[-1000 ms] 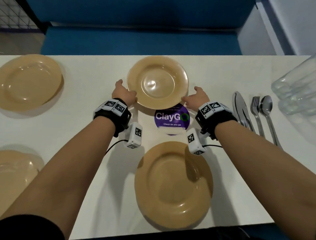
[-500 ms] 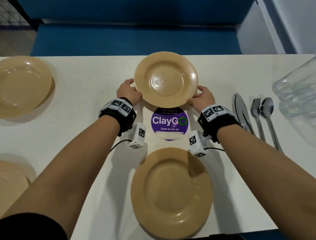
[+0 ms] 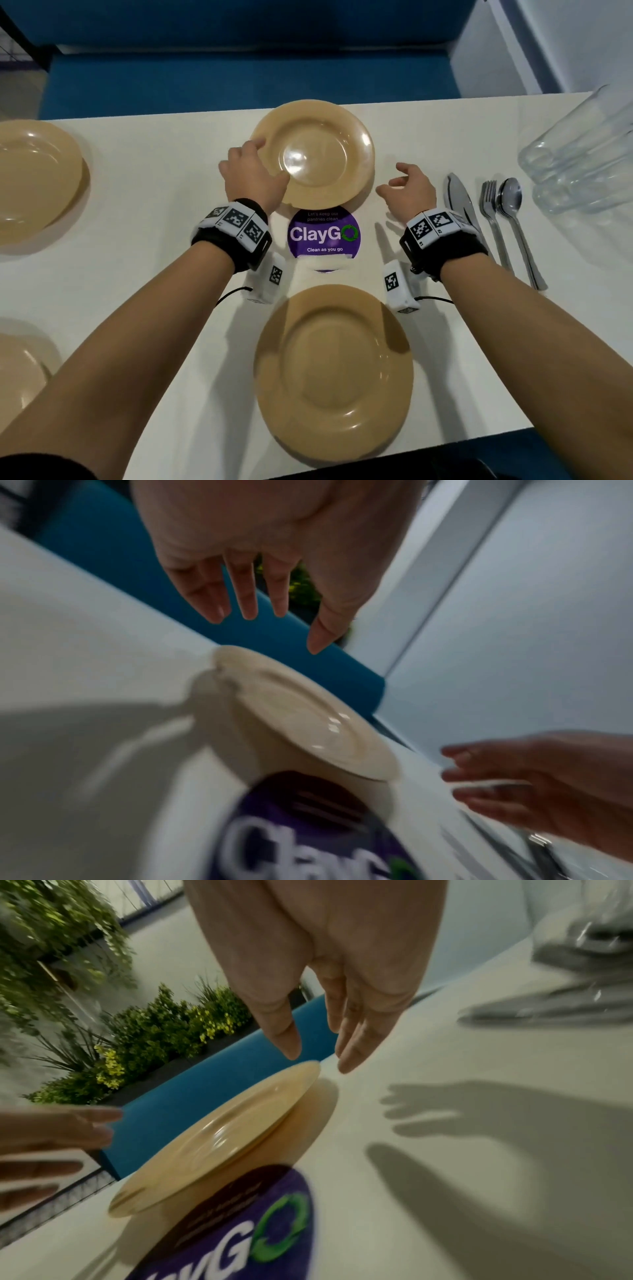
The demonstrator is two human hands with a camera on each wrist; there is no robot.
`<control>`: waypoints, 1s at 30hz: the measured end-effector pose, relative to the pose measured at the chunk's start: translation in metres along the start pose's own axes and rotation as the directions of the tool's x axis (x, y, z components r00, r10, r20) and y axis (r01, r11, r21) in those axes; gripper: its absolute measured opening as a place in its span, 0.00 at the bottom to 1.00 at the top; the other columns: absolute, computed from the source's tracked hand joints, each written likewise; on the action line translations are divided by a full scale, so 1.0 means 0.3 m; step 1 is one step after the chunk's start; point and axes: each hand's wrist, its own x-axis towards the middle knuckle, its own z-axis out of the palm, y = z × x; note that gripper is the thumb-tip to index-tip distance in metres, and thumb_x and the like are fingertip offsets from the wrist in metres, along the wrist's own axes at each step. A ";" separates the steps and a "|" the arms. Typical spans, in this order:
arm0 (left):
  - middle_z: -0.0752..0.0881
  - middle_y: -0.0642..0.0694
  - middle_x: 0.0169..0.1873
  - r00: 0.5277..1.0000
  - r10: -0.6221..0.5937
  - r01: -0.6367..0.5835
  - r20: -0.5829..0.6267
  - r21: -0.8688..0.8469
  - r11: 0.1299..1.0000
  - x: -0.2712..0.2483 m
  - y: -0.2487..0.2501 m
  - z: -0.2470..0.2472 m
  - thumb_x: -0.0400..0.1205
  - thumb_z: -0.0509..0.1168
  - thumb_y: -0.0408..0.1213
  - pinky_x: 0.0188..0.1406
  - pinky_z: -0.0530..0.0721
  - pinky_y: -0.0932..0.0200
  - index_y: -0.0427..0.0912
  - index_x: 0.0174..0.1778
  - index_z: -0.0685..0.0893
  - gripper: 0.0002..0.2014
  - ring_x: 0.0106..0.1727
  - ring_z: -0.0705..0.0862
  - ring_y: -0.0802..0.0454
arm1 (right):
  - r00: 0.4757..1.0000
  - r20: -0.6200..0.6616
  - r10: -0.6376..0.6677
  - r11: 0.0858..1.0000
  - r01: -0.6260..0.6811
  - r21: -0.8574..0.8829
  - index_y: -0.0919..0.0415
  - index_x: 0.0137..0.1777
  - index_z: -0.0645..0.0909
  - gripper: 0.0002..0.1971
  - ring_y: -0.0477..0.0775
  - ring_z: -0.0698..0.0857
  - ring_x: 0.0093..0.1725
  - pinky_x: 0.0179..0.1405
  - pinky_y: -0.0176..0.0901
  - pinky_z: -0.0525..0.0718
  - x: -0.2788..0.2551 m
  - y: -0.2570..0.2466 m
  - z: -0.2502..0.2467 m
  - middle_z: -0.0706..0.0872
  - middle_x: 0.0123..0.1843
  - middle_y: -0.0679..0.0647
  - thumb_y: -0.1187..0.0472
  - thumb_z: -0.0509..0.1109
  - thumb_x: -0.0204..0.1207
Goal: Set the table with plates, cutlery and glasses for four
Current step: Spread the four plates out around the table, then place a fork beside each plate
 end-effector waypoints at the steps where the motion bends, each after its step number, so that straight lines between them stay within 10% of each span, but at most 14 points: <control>1: 0.70 0.45 0.72 0.999 0.043 -0.043 0.020 -0.002 0.999 -0.025 0.028 0.011 0.77 0.67 0.40 0.67 0.68 0.57 0.48 0.76 0.68 0.30 0.74 0.65 0.44 | 0.999 -0.035 -0.017 1.000 0.017 -0.016 0.58 0.73 0.71 0.26 0.54 0.83 0.60 0.56 0.39 0.78 -0.009 0.011 -0.031 0.83 0.62 0.54 0.60 0.69 0.75; 8: 0.71 0.43 0.72 0.908 0.298 -0.293 0.295 -0.063 0.954 -0.246 0.323 0.252 0.78 0.67 0.43 0.74 0.65 0.51 0.46 0.77 0.66 0.31 0.74 0.67 0.43 | 0.969 -0.243 0.042 0.981 -0.086 -0.174 0.61 0.61 0.82 0.14 0.58 0.84 0.58 0.59 0.38 0.76 -0.036 0.236 -0.344 0.87 0.52 0.52 0.62 0.66 0.77; 20: 0.78 0.42 0.70 0.746 0.159 -0.205 0.647 -0.004 0.979 -0.492 0.612 0.698 0.83 0.61 0.42 0.69 0.77 0.53 0.41 0.74 0.72 0.23 0.69 0.78 0.45 | 0.998 0.062 -0.029 0.812 0.060 -0.581 0.66 0.60 0.82 0.15 0.65 0.85 0.58 0.55 0.49 0.83 0.056 0.477 -0.493 0.86 0.57 0.65 0.61 0.71 0.75; 30: 0.85 0.41 0.62 0.814 0.120 -0.054 0.568 -0.131 0.990 -0.497 0.613 0.735 0.85 0.56 0.41 0.65 0.81 0.50 0.39 0.69 0.79 0.19 0.61 0.85 0.43 | 0.998 0.027 -0.061 0.929 0.067 -0.363 0.62 0.45 0.89 0.08 0.60 0.87 0.49 0.46 0.40 0.78 0.051 0.476 -0.551 0.91 0.45 0.61 0.59 0.72 0.72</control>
